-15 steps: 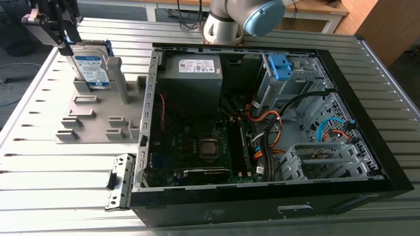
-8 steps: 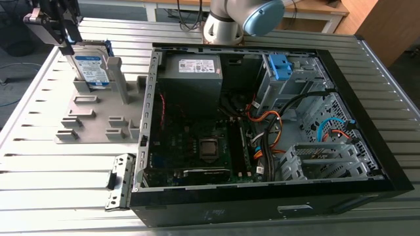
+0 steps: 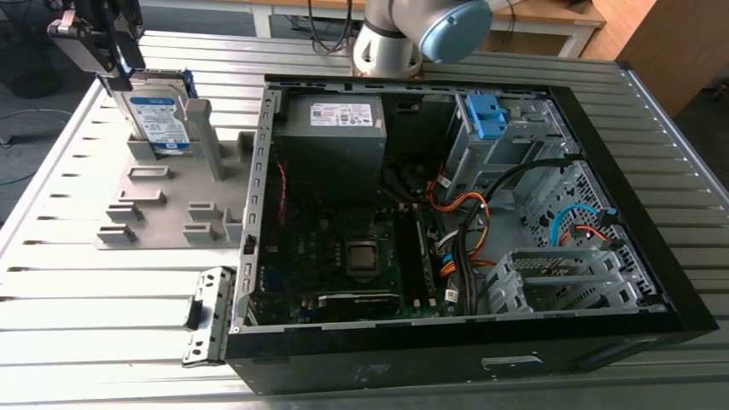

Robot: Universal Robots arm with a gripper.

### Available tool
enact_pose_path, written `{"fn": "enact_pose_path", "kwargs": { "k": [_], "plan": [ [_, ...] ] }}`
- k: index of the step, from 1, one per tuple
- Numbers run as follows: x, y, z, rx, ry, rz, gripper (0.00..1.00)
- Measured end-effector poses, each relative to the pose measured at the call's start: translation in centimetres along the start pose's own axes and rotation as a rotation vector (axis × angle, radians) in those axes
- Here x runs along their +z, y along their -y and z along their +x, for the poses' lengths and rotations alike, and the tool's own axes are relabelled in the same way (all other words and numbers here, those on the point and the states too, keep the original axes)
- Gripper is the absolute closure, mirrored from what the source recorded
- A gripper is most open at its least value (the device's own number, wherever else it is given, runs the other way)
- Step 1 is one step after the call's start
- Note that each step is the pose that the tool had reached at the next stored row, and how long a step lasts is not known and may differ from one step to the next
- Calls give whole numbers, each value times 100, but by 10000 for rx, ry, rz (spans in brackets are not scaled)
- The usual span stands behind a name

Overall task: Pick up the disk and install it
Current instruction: 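Pick up the disk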

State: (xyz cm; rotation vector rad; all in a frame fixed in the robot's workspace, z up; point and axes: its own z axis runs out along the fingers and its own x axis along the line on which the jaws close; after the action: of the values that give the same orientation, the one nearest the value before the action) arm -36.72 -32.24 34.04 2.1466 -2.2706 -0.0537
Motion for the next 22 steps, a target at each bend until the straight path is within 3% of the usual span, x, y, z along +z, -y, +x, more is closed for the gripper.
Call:
{"fn": "enact_pose_path", "kwargs": {
  "k": [2,6,13,22],
  "plan": [
    [16,-11,-29,-5,22,0,47],
    [46,-34,-76,-18,152,-10,47],
    [110,-95,-140,-72,328,-19,47],
    [175,-140,-278,-143,400,-24,47]
  ]
}}
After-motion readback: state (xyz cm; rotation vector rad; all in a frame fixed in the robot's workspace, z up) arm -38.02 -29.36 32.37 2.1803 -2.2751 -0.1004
